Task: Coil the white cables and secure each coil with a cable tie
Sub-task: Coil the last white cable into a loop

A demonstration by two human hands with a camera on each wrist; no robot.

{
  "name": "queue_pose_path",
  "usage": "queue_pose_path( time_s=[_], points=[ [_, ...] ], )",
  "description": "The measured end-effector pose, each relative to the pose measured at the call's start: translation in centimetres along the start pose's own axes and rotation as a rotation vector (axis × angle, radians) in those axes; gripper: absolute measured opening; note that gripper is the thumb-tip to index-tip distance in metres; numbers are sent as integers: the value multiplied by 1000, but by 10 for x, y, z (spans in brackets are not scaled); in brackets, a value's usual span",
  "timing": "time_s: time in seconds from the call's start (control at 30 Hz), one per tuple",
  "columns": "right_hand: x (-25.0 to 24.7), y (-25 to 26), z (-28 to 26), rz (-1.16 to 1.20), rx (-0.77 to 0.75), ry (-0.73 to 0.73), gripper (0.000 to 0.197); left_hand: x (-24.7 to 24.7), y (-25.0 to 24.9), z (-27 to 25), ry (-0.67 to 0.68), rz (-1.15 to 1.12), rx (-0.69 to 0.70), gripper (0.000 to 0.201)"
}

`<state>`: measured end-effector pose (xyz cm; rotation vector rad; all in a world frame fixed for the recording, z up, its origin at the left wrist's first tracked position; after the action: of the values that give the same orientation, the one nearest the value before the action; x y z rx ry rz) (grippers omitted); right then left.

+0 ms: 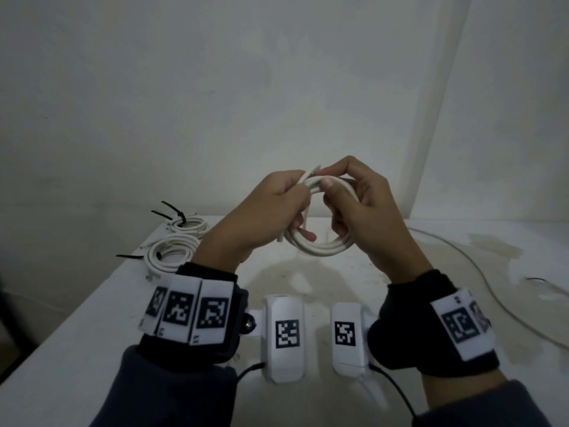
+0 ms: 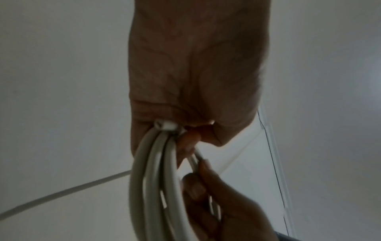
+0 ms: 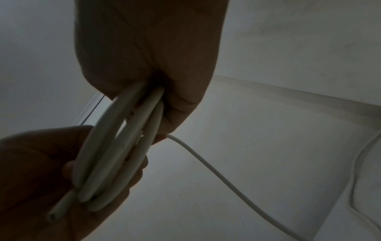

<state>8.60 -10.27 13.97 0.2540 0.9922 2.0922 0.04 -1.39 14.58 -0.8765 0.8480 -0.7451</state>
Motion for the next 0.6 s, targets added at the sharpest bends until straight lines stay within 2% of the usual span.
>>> queue_pose_path(
  time_s=[0.13, 0.23, 0.33, 0.47, 0.6],
  points=[
    [9, 1, -2, -42, -39, 27, 9, -4, 1, 2, -107, 89, -15, 26],
    [12, 2, -3, -37, -50, 59, 26, -9, 4, 4, -140, 46, -36, 28],
    [10, 0, -2, -90, -49, 93, 37, -7, 0, 2, -108, 179, 76, 36],
    [3, -1, 1, -161, -39, 78, 25, -13, -7, -1, -129, 439, 219, 31],
    [-7, -2, 1, -403, -51, 73, 11, -19, -12, -4, -170, 677, 304, 27]
  ],
)
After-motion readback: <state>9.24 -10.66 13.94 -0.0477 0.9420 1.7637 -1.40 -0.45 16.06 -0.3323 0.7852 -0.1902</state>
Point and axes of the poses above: each hand's wrist, its own z-axis towards the middle knuckle, its own x-axis out of the palm, y = z × x, the point moved 5 cm from there along z, towards the middle knuckle, and after that the axes turned 1 degree about -y, right-handed, at the moved point
